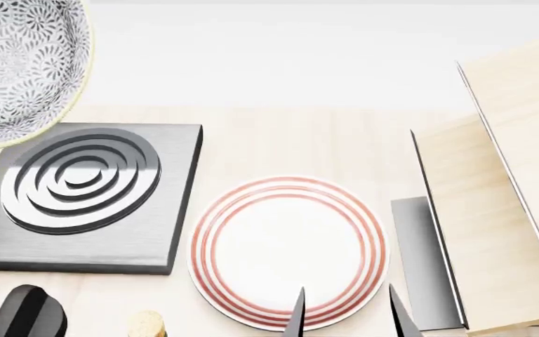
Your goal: Pick up the akita bowl and put it on the plate.
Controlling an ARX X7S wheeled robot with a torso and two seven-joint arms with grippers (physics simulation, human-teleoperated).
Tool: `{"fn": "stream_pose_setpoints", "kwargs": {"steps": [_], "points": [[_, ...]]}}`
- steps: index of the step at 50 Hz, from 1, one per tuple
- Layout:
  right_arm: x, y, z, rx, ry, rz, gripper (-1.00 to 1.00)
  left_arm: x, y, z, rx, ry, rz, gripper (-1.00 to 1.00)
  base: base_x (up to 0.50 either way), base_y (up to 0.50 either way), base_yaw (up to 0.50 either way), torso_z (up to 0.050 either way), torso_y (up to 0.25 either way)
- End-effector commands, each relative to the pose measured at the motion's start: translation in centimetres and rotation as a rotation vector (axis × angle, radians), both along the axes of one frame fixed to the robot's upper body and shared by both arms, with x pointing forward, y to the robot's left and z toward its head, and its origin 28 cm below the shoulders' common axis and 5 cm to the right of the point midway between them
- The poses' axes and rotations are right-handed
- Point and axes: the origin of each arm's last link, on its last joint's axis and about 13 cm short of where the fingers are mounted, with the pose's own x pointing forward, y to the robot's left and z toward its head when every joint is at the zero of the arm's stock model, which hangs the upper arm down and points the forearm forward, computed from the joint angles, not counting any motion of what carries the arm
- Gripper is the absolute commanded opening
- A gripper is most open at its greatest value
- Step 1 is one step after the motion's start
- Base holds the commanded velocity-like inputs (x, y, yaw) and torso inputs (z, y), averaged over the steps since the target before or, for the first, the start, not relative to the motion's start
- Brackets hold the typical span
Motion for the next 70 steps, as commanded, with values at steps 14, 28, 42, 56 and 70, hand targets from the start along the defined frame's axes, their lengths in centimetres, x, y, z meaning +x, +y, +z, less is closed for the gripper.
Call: {"fn": "stream_pose_setpoints", "kwargs": {"steps": [14, 28, 42, 56, 70], "points": [[0.0, 0.1, -0.3, -0.002, 0.007, 0.005, 1.00, 4.4, -2.9, 0.6, -0.265, 0.086, -0.208, -1.00, 0.00, 0.00, 0.00, 0.000, 0.000], [0.1, 0.1, -0.6, 0.003, 0.014, 0.006, 1.00, 7.9, -5.1, -1.4, -0.360, 0.302, -0.227, -1.00, 0.00, 0.00, 0.00, 0.000, 0.001], [0.2, 0.1, -0.9, 0.006, 0.020, 0.010, 1.00, 11.6, -7.9, -3.6, -0.272, 0.588, -0.151, -1.00, 0.00, 0.00, 0.00, 0.000, 0.001], [0.1, -0.1, -0.8, 0.013, 0.019, 0.010, 1.00, 12.5, -10.2, -3.1, -0.147, 0.667, -0.135, -1.00, 0.00, 0.00, 0.00, 0.000, 0.000], [-0.1, -0.2, -0.8, 0.020, 0.016, 0.008, 1.00, 12.4, -12.3, -3.3, -0.078, 0.687, -0.179, -1.00, 0.00, 0.00, 0.00, 0.000, 0.001]]}}
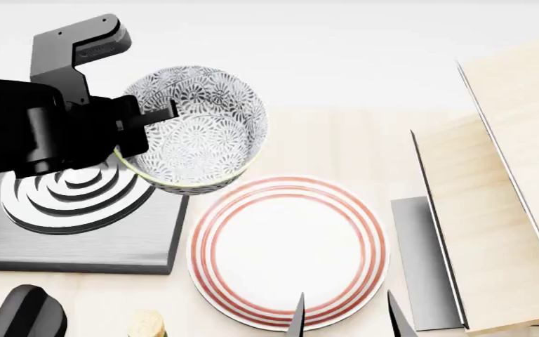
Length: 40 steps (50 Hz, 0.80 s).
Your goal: Pick up the akita bowl and put it on the plate.
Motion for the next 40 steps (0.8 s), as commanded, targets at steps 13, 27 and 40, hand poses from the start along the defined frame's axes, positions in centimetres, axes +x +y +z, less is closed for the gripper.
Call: {"fn": "stream_pose_setpoints", "kwargs": {"steps": [13, 27, 40], "points": [[-0.1, 0.1, -0.3, 0.006, 0.005, 0.002, 1.00, -0.2, -2.5, -0.5, 0.026, 0.012, -0.098, -1.00, 0.00, 0.00, 0.00, 0.000, 0.000], [-0.2, 0.0, -0.3, 0.010, 0.003, 0.002, 1.00, -0.4, -3.2, -2.0, -0.021, 0.040, -0.132, -1.00, 0.00, 0.00, 0.00, 0.000, 0.001], [-0.1, 0.0, -0.2, 0.007, 0.005, 0.006, 1.00, -0.6, -3.7, -2.7, -0.079, 0.054, -0.167, -1.00, 0.00, 0.00, 0.00, 0.000, 0.000]]}}
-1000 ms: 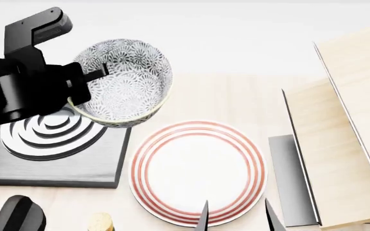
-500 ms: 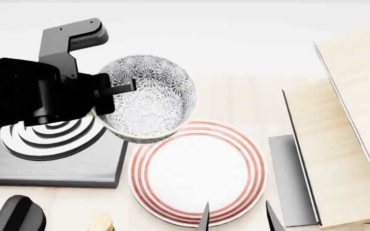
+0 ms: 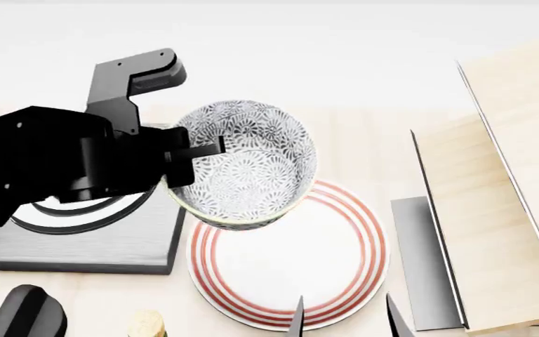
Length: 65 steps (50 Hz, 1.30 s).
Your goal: Pick up the akita bowl and put it on the plate.
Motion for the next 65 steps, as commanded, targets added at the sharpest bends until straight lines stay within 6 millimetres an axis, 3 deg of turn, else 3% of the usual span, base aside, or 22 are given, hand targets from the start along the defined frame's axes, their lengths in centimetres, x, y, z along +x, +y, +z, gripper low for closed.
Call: {"fn": "stream_pose_setpoints", "kwargs": {"steps": [1, 44, 63, 65], "points": [[0.0, 0.0, 0.1, -0.001, -0.001, 0.002, 1.00, -0.1, -0.6, -0.3, -0.062, 0.009, -0.018, -1.00, 0.00, 0.00, 0.00, 0.000, 0.000], [0.1, 0.4, -0.2, -0.012, 0.008, 0.010, 1.00, -0.8, -1.1, -3.6, -0.138, 0.059, -0.111, -1.00, 0.00, 0.00, 0.00, 0.000, 0.000], [0.2, 0.3, -0.2, -0.014, 0.010, 0.009, 1.00, -0.9, -1.5, -4.0, -0.127, 0.017, -0.184, -1.00, 0.00, 0.00, 0.00, 0.000, 0.001], [0.1, 0.3, -0.2, -0.015, 0.010, 0.010, 1.00, -0.8, -1.6, -3.8, -0.193, 0.018, -0.181, -1.00, 0.00, 0.00, 0.00, 0.000, 0.000]]}}
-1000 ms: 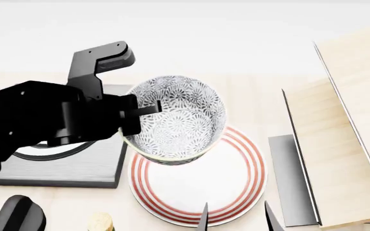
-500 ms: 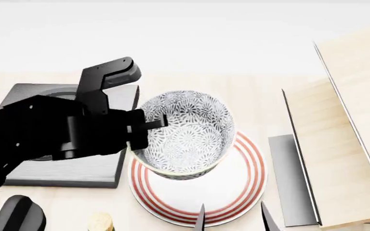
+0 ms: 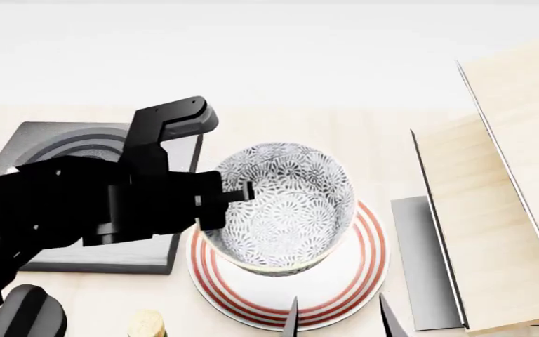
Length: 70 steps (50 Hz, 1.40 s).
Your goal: Pick up the akita bowl and put it on the plate.
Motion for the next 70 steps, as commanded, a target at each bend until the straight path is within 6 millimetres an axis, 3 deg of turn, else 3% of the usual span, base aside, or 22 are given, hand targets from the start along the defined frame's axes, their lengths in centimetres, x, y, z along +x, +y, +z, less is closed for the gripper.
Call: {"fn": "stream_pose_setpoints", "kwargs": {"steps": [1, 23, 36, 37, 43, 70], "points": [[0.0, 0.1, 0.0, -0.002, 0.002, 0.002, 1.00, 0.2, -0.3, 0.5, -0.097, -0.029, -0.006, -1.00, 0.00, 0.00, 0.00, 0.000, 0.000], [0.1, 0.2, -0.4, -0.002, 0.011, 0.008, 1.00, 0.2, -1.2, 0.0, -0.211, -0.084, -0.021, -1.00, 0.00, 0.00, 0.00, 0.003, -0.035], [0.1, 0.2, -0.3, -0.002, 0.010, 0.006, 1.00, 0.3, -1.6, -0.2, -0.208, -0.123, -0.013, -1.00, 0.00, 0.00, 0.00, 0.001, -0.025], [0.1, 0.1, -0.3, -0.003, 0.010, 0.005, 1.00, 0.1, -1.8, -0.5, -0.116, -0.136, -0.034, -1.00, 0.00, 0.00, 0.00, 0.011, -0.223], [0.1, 0.1, -0.4, -0.002, 0.011, 0.006, 1.00, 0.1, -1.8, -0.3, -0.247, -0.118, -0.039, -1.00, 0.00, 0.00, 0.00, 0.009, -0.127], [0.1, 0.3, -0.6, 0.001, 0.017, 0.016, 1.00, 0.2, -2.5, -0.6, -0.323, -0.146, 0.018, -1.00, 0.00, 0.00, 0.00, 0.000, 0.000]]}}
